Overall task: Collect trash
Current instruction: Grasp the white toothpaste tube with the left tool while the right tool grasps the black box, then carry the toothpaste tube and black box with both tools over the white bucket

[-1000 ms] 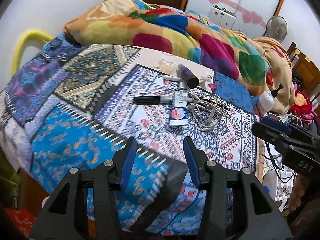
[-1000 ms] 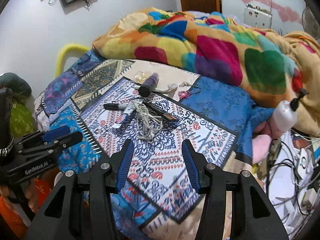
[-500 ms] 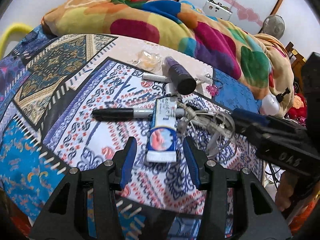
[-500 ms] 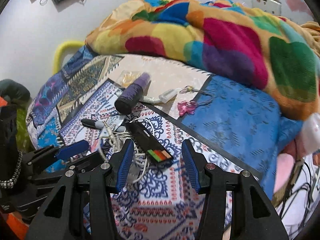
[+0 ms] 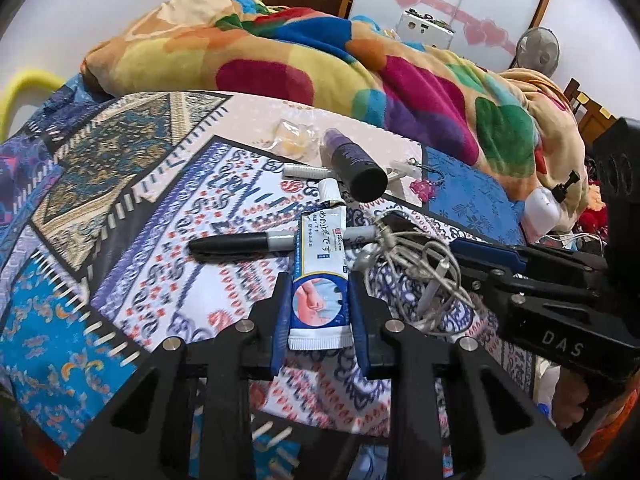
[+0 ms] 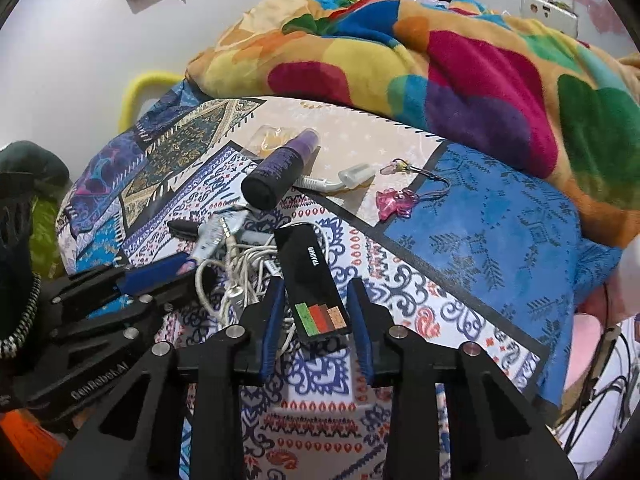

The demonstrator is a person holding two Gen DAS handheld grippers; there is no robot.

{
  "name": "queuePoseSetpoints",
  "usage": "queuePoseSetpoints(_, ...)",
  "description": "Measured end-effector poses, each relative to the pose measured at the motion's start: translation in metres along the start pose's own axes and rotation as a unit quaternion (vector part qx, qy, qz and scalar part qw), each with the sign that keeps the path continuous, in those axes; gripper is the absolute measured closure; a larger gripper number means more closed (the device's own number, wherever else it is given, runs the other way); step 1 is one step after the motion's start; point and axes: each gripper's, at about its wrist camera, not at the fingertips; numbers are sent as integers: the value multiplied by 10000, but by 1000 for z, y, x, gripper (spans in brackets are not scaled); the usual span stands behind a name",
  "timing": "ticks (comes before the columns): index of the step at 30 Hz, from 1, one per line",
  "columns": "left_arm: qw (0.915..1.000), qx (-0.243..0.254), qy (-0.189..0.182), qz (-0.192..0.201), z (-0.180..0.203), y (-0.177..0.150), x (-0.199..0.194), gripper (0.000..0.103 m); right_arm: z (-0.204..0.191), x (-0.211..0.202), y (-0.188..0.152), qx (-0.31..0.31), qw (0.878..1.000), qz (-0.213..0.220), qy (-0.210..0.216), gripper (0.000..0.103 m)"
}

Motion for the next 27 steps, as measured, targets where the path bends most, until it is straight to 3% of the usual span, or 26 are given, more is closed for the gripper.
queuePoseSetpoints(3, 9999, 101, 91, 87, -3, -6, -15, 76, -3, -9, -3, -80, 9999, 8, -103, 80)
queuePoseSetpoints(8, 9993, 309, 204, 15, -8, -24, -34, 76, -9, -22, -17, -174, 9997, -81, -139, 80)
queuePoseSetpoints(21, 9962, 604, 599, -202, -14, -62, -33, 76, -20, -30, -57, -441, 9959, -509, -602, 80)
queuePoseSetpoints(27, 9954, 712, 597, -223, -9, -57, -27, 66, -23, -23, -52, -464, 9950, -448, -759, 80)
Point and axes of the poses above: each gripper's, at about its wrist camera, not at the fingertips, and x roughly the way its jaws point, z to its right, y to its top, and after that the axes turned 14 degrees about -x, right-handed
